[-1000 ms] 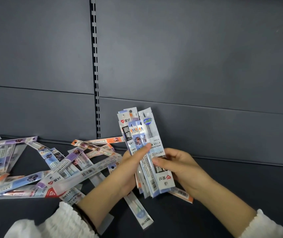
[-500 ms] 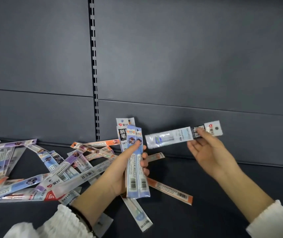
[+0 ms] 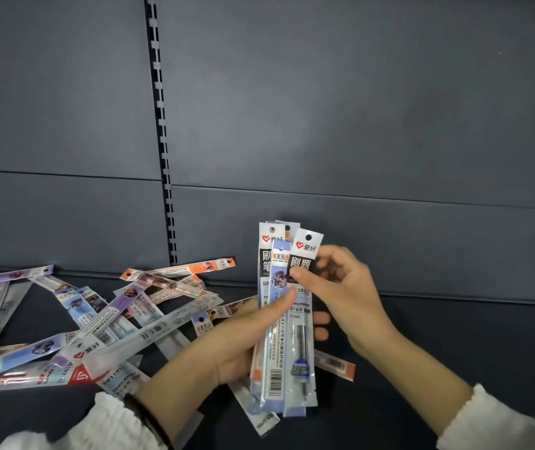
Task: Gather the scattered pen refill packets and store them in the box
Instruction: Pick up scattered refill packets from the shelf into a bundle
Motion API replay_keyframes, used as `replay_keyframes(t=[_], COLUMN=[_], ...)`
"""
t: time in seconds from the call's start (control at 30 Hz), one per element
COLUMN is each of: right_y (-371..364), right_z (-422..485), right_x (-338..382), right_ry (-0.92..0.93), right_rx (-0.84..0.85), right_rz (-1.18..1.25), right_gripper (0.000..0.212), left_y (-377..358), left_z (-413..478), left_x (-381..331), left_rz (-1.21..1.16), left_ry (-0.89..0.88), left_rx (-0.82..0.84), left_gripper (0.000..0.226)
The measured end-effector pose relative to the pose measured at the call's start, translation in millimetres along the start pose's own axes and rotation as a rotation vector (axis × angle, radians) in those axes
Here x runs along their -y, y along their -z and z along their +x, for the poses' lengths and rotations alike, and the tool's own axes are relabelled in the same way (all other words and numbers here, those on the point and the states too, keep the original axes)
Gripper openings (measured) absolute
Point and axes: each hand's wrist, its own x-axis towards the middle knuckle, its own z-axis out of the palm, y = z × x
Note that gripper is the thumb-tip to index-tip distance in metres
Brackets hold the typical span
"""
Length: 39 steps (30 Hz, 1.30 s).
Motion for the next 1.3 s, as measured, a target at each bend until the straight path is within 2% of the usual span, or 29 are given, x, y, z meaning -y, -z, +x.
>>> replay_keyframes(t=[0.1, 0.2, 0.33, 0.43, 0.53, 0.7, 0.8, 0.87, 0.93, 1.0, 1.07, 1.2, 1.3], right_y=[0.9, 11.4, 28.5, 26.6, 22.2, 27.1, 31.2, 29.6, 21.7, 8.9, -2.3, -9.4, -4.8], right_z=[4.3, 9.3, 8.4, 4.3, 4.5, 7.7, 17.0, 28.0, 39.0, 45.5, 49.2, 54.8, 56.7], right_x=[-7.5, -10.9, -24.2, -30.3, -28.2, -33.6, -35.6, -39.8, -48.9, -57.7, -64.6, -68.6, -66.2], right_ry=[-0.047, -0.164, -0.115, -0.108, -0.142, -0.2, -0.118, -0.017, 0.084, 0.114, 0.099, 0.062, 0.066], right_rx=[0.049, 0.215, 0.523, 0.576, 0.541, 0.473, 0.41, 0.421, 0.508, 0.629, 0.68, 0.673, 0.589], right_rz=[-0.029, -0.102, -0.623, -0.847, -0.828, -0.69, -0.608, -0.624, -0.679, -0.757, -0.796, -0.768, -0.774], right_gripper=[0.022, 0.016, 0.022, 0.03, 0.018, 0.011, 0.007, 0.009, 0.012, 0.019, 0.025, 0.027, 0.029], left_y=[1.5, 13.9, 36.0, 49.0, 51.9, 47.0, 47.4, 52.3, 59.4, 66.1, 72.1, 78.2, 77.4], left_z=[2.0, 2.6, 3.0, 3.6, 2.6, 2.2, 1.0, -1.7, -3.2, -4.2, -4.9, -6.1, -5.9], left_x=[-1.8, -5.8, -11.6, -13.0, -15.8, -15.3, -20.3, -24.0, -25.1, -25.4, -24.9, -23.3, -23.6], left_rz=[-0.006, -0.118, -0.236, -0.342, -0.446, -0.457, -0.465, -0.495, -0.546, -0.607, -0.66, -0.729, -0.73], left_ry=[-0.031, -0.127, -0.258, -0.338, -0.393, -0.378, -0.432, -0.471, -0.502, -0.522, -0.534, -0.53, -0.529], left_rx=[-0.036, -0.055, -0.193, -0.267, -0.327, -0.418, -0.454, -0.479, -0.499, -0.515, -0.524, -0.505, -0.495], left_gripper=[0.036, 0.028, 0.027, 0.022, 0.015, 0.021, 0.02, 0.02, 0.017, 0.016, 0.016, 0.017, 0.017])
